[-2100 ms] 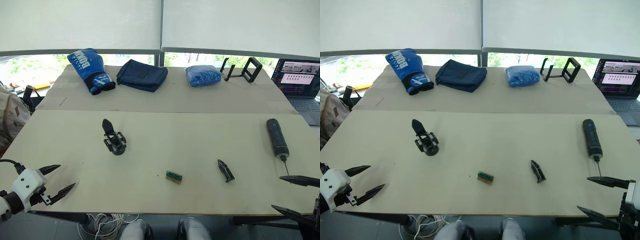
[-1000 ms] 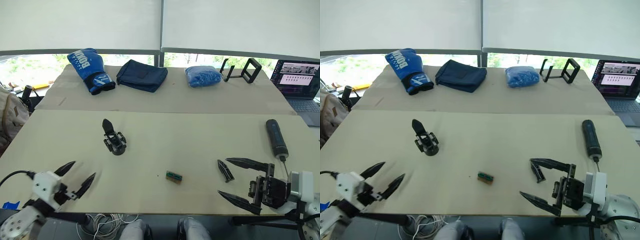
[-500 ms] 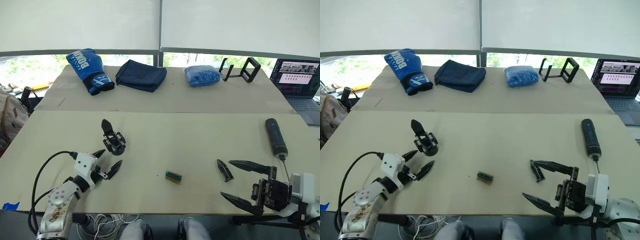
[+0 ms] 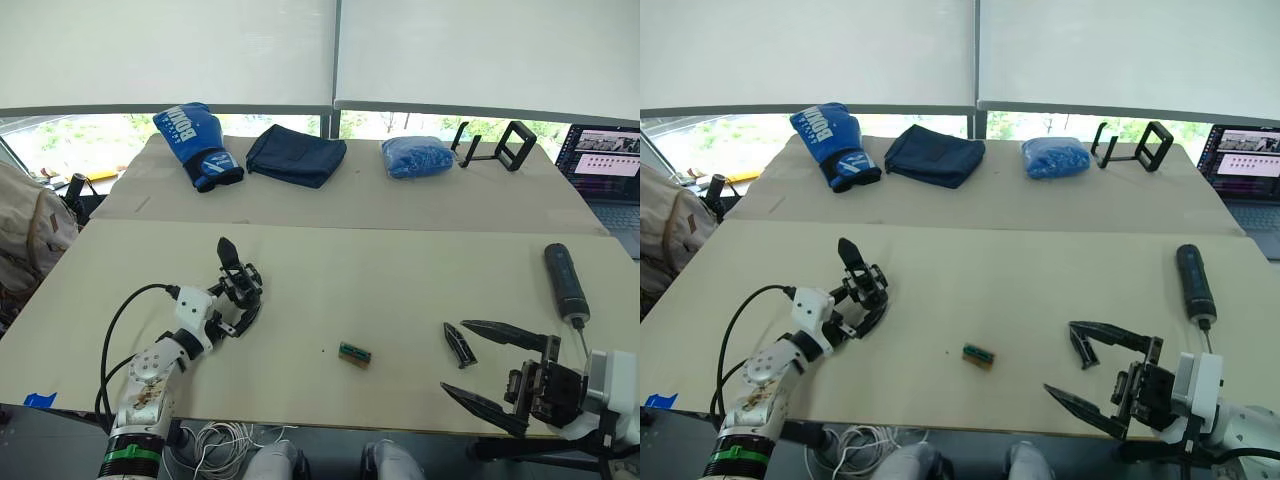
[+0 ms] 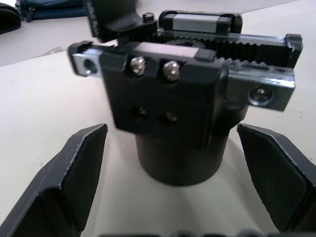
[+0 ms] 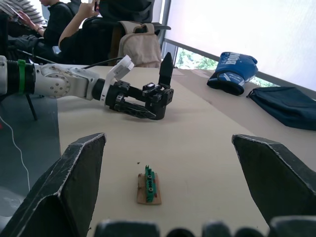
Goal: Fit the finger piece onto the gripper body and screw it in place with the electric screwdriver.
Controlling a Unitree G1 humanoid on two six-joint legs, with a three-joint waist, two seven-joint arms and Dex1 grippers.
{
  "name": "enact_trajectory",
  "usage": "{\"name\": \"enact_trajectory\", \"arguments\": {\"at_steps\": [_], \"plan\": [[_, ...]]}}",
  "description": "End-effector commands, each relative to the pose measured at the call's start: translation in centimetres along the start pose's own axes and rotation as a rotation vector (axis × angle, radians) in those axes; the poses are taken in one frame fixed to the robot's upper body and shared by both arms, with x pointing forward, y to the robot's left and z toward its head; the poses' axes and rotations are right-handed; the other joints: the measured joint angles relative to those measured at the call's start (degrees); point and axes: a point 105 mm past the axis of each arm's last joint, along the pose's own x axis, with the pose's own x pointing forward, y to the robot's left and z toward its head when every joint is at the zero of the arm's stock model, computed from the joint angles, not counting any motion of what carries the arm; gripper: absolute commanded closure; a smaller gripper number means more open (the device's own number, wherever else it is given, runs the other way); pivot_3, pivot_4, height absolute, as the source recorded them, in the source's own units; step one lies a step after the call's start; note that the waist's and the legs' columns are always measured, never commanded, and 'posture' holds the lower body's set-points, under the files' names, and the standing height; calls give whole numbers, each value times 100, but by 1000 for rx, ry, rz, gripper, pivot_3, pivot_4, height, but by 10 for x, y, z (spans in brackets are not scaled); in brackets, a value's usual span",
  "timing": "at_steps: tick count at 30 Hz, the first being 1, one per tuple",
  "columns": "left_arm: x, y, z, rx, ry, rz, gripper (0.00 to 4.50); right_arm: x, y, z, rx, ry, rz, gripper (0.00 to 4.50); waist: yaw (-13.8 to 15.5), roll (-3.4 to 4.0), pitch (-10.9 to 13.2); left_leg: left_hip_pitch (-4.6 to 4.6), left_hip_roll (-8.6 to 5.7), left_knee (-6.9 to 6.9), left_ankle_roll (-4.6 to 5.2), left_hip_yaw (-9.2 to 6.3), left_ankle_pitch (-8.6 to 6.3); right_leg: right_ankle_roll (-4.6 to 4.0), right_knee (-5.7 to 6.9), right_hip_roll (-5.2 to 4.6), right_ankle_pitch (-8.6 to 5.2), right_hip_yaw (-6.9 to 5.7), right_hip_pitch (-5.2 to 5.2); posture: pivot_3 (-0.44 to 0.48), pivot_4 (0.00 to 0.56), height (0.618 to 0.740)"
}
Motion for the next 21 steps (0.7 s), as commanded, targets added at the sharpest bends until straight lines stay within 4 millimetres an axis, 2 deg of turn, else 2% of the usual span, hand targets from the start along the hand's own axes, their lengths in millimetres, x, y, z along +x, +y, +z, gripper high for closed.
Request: {"name": "enact_trajectory", "arguments": {"at_steps": [1,3,6,10,15,18,21], "plan": [[6,-14,-14,-20,49,-55,294,-1,-2,7,-50,-7,3,0,1,1,0,0,0,0,0,0,0,0,-1,-1,0,0,1,0,150,740],[6,-13,-15,-23,58,-58,852,-1,-1,6,-48,-6,2,0,4,1,-1,0,0,0,4,-1,-2,1,-3,-2,-1,-1,3,0,150,740],[1,-13,-16,-24,57,-73,2222,-4,0,5,-46,-1,-1,0,1,1,-1,1,0,0,11,-2,-6,2,-4,-3,-1,-2,4,0,150,740],[-3,-13,-1,-33,-43,-116,2218,-6,2,5,-45,5,-5,0,-39,1,0,-1,0,-1,25,-2,-14,4,-4,-3,-2,1,5,0,150,740],[-4,-21,39,-1,-202,-361,2218,-15,5,4,-34,30,-10,0,-55,-19,11,-14,0,0,3,2,-1,10,-7,-2,-6,-2,11,0,150,740],[5,-17,53,45,-216,-439,2218,-22,9,3,-17,60,5,0,-50,-42,26,-72,0,16,-5,-2,7,9,0,12,-4,-12,-30,0,150,740],[32,-30,68,128,-188,-613,2218,-34,8,1,-19,98,-24,0,-36,-60,36,-84,-1,23,44,-2,40,9,1,26,1,-18,-33,0,150,740]]}}
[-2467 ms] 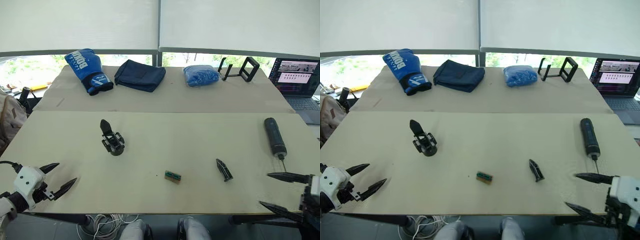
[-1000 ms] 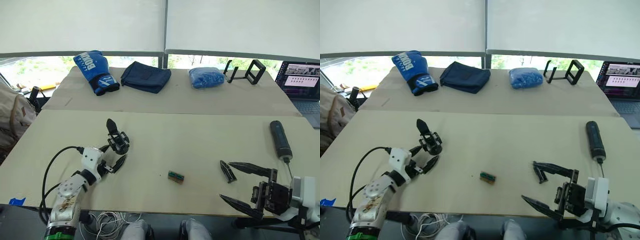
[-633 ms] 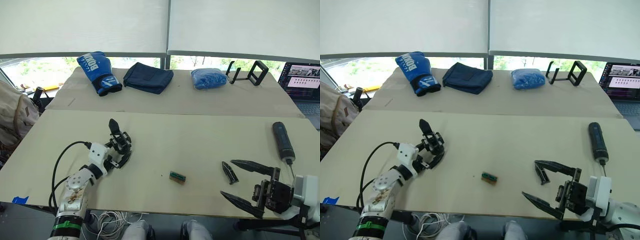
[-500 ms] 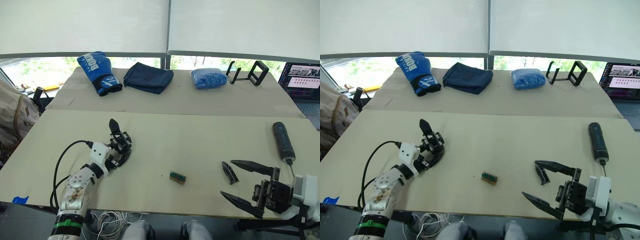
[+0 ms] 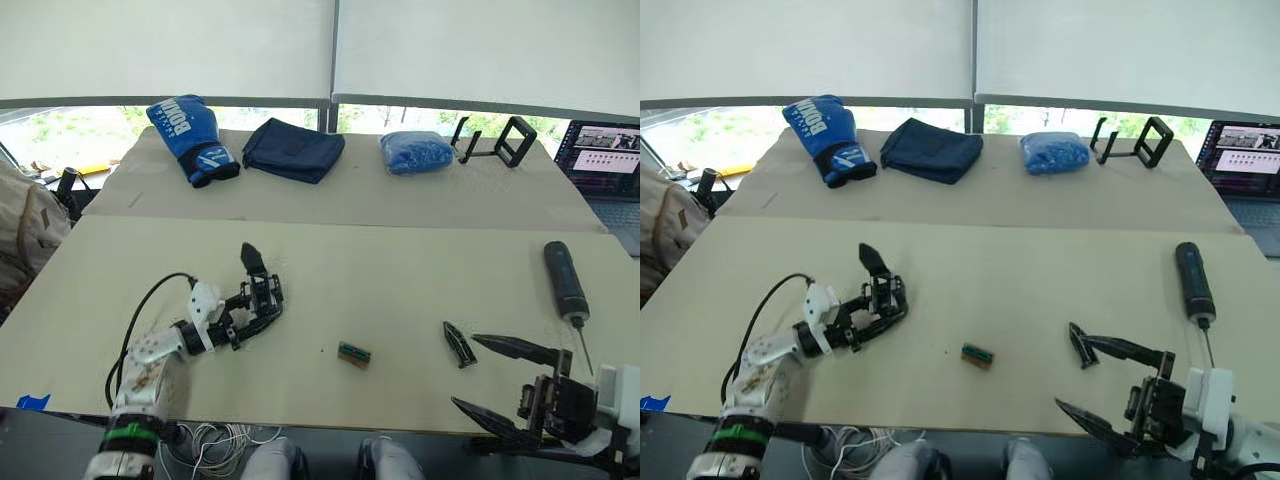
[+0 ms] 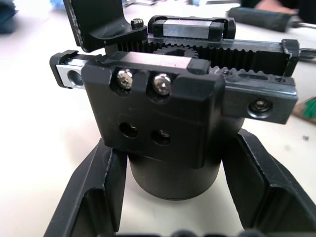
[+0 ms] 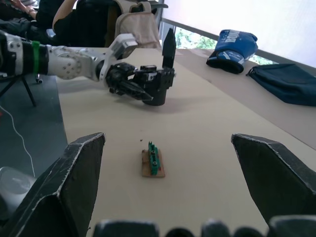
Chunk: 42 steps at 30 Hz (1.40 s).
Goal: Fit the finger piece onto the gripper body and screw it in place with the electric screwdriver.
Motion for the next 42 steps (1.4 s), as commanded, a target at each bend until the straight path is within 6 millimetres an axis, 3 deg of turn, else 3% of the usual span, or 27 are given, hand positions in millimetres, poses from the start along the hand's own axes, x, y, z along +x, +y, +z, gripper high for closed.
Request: {"name": "enact_trajectory", "arguments": {"at_steps": [1,10,15,28,42], "plan": [[33,2,32,120,-36,-177,2218,-12,-3,6,-50,6,-31,0,17,-7,4,-4,-2,2,0,-1,0,1,-1,2,0,-4,1,0,150,740],[88,-21,18,156,24,-372,2218,-11,25,7,4,0,-76,0,-104,-12,7,-5,-13,-3,11,8,-4,27,-4,21,-10,11,-3,0,150,740],[106,-38,6,146,24,-421,2218,-11,29,10,2,1,-101,0,-134,-20,13,-10,-12,0,18,3,-8,28,-6,4,-10,14,-7,0,150,740],[117,-41,-6,153,16,-384,2218,-13,26,13,-4,5,-126,0,-83,-17,10,2,-14,8,44,-1,-22,24,-4,-20,-1,16,3,0,150,740],[114,-50,-9,112,17,-370,2219,-7,24,11,-1,-2,-115,0,-53,-14,9,-3,-13,22,48,0,-25,27,-3,-18,0,16,4,0,150,740]]}}
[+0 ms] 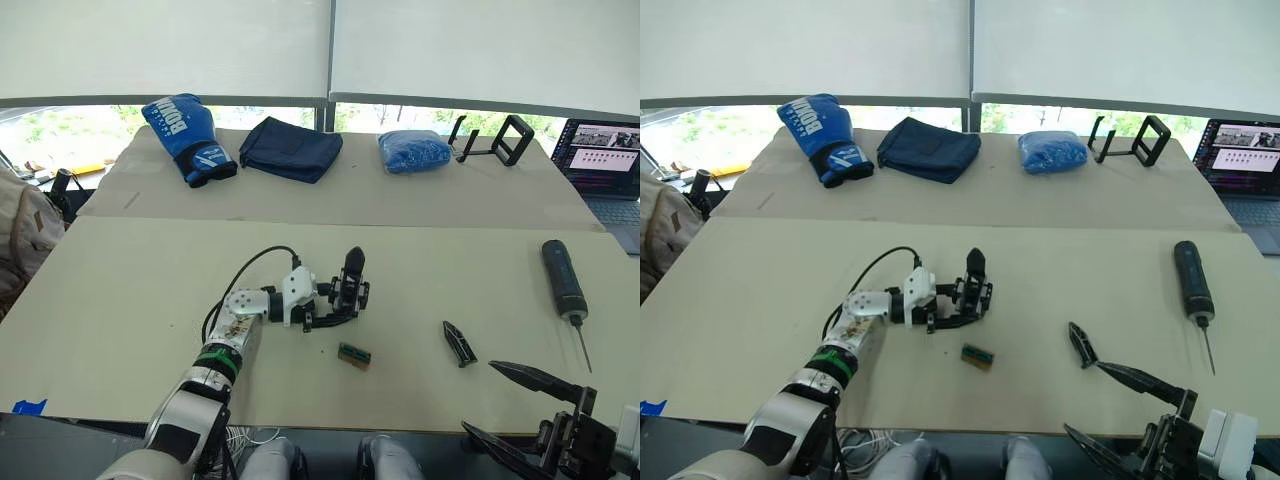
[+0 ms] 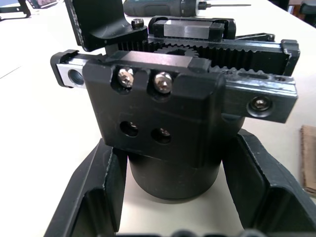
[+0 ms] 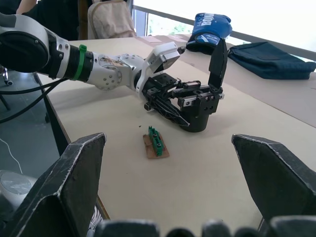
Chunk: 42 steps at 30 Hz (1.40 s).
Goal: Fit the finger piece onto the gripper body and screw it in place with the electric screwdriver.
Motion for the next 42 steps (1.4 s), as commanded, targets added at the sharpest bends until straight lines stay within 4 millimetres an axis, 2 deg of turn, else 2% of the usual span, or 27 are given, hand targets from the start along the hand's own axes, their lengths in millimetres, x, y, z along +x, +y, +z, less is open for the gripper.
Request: {"name": "enact_trajectory", "arguments": {"at_steps": [1,9,13,14,19,21,23,24,27,28,30,32,33,37,40,42], "plan": [[3,-3,1,-3,-1,0,2219,5,1,10,-48,-26,13,0,2,0,0,-1,0,1,0,0,0,0,0,0,0,-1,0,0,150,740],[1,-7,-6,-34,53,-4,2219,8,0,12,-50,-24,10,0,2,1,-1,1,0,2,0,0,0,1,0,1,0,0,1,0,150,740],[-6,-5,-6,-55,57,7,296,7,-1,12,-38,-21,0,0,-2,1,-1,2,1,2,-1,0,0,1,2,2,0,1,1,0,150,740],[-13,-2,-6,-56,61,25,44,5,-1,11,-37,-16,-6,0,-5,1,-1,2,1,2,-1,0,0,1,2,2,0,1,1,0,150,740],[-56,4,-3,-90,42,91,44,-6,-1,13,-25,0,-63,0,-119,3,-2,5,9,-1,-10,-1,5,0,5,-2,-1,8,0,0,150,740],[-93,6,0,-109,27,137,44,-21,-2,11,25,13,-145,0,-138,4,-3,10,12,-8,-20,0,10,-1,7,-6,-2,10,-2,0,150,740],[-128,4,8,-127,4,176,44,-47,-7,-2,78,58,-325,0,-141,3,-2,17,15,-26,-33,0,17,-7,9,-7,-5,12,-6,0,150,740],[-137,4,14,-109,-4,193,44,-57,-5,-9,91,94,-365,0,-135,3,-2,16,20,-32,-40,-1,20,-12,8,-6,-9,10,-9,0,150,740],[-150,-1,34,-87,-12,192,44,-78,5,-25,85,185,-409,0,-70,19,7,17,26,-36,-77,-11,4,-16,0,-18,-22,14,-21,0,150,740],[-150,-6,42,-71,10,150,44,-83,4,-26,62,204,-425,0,-47,20,8,22,23,-34,-100,-17,-14,3,-4,-23,-41,15,-21,0,150,740],[-145,-5,67,2,-15,134,44,-86,-1,-24,24,204,-448,0,-34,21,8,23,16,-31,-98,-14,-19,-10,-4,-29,-57,28,-17,0,150,740],[-138,-3,87,37,-59,135,44,-82,-8,-24,15,221,-439,0,-42,19,7,31,9,-30,-99,-12,-19,-5,-4,-29,-54,39,-11,0,150,740],[-137,-5,89,39,-60,117,44,-77,-12,-24,18,227,-415,0,-55,18,6,35,9,-31,-100,-10,-19,-2,-3,-28,-52,44,-8,0,150,740],[-134,-19,89,27,-35,54,44,-52,-36,-18,34,282,-334,0,-173,38,-5,48,8,-38,-108,16,-14,10,17,-12,-24,49,6,0,150,740],[-133,-22,91,2,-40,45,44,-39,-59,-25,111,450,-335,0,-224,30,0,66,11,-39,-117,29,-6,-22,58,-9,-29,59,-1,0,150,740],[-131,-25,91,-6,-42,35,44,-25,-78,-22,144,561,-319,0,-205,24,4,63,15,-39,-130,22,1,-32,68,-9,-40,61,-6,0,150,740]]}}
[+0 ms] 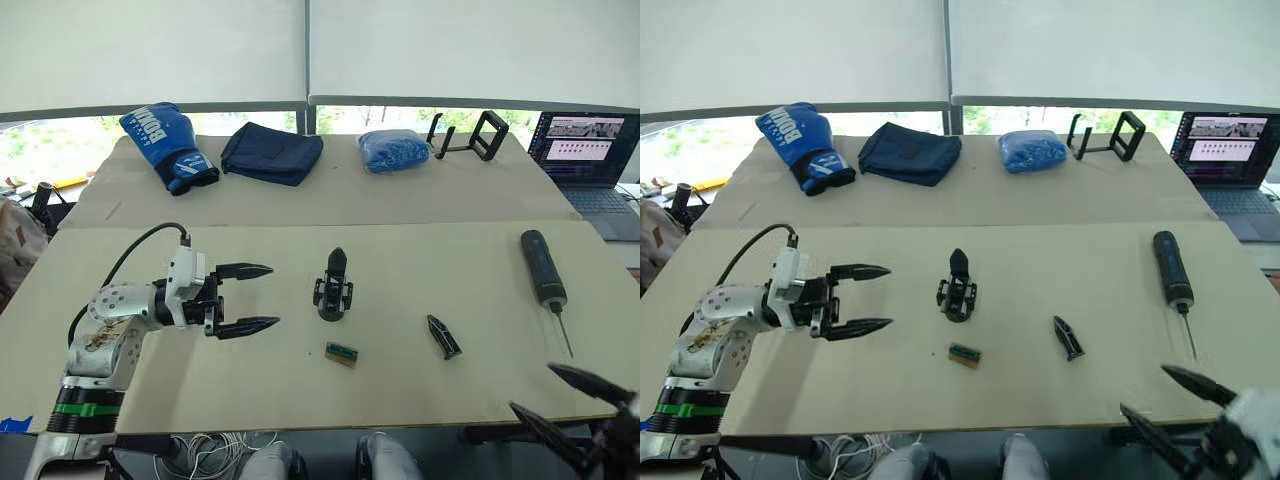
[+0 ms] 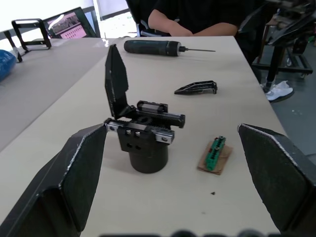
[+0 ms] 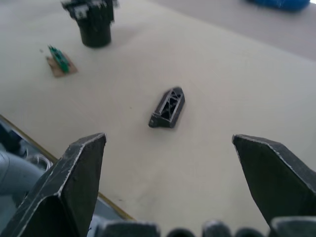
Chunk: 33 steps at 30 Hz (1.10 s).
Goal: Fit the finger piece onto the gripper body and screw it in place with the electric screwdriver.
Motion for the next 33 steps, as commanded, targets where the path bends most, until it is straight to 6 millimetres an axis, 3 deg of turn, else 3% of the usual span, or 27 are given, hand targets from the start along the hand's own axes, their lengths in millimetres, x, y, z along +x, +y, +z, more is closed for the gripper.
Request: {"name": "enact_trajectory", "arguments": {"at_steps": [1,4,6,11,15,18,22,33], "plan": [[2,-6,10,23,-17,-20,44,21,-22,22,48,161,-25,0,15,-1,2,0,2,1,-2,-3,2,-3,0,3,-16,1,-2,0,150,740],[6,-11,10,18,-20,-31,44,32,-33,37,85,348,-19,0,43,-3,4,-3,1,2,47,-4,29,-33,7,9,-29,3,-3,0,150,740],[8,-16,8,6,-17,-51,44,39,-31,40,98,488,8,0,91,-12,8,-11,1,-2,54,-13,31,-42,5,20,-27,3,-5,0,150,740],[14,-21,7,2,-20,-67,44,62,-17,55,149,537,99,0,153,-27,15,-56,5,-1,52,-37,34,-51,-5,39,-26,-26,-23,0,150,740],[16,-11,15,-21,-83,10,44,76,-21,49,212,659,86,0,99,-34,19,-74,-7,18,67,-33,29,-11,-15,28,-7,-21,-25,0,150,740],[16,-13,10,-16,-58,-5,44,89,-27,51,205,696,59,0,75,-33,19,-82,-7,23,75,-28,29,14,-46,30,16,-27,-19,0,150,740],[19,-18,9,-28,-64,-12,44,95,-25,37,171,776,50,0,90,-32,18,-81,-7,20,77,-19,29,19,-53,32,20,-51,-19,0,150,740],[22,-28,4,-59,-74,-13,44,113,-19,17,217,796,16,0,59,-31,17,-72,-6,16,66,-5,35,20,-43,35,21,-57,-18,0,150,740]]}}
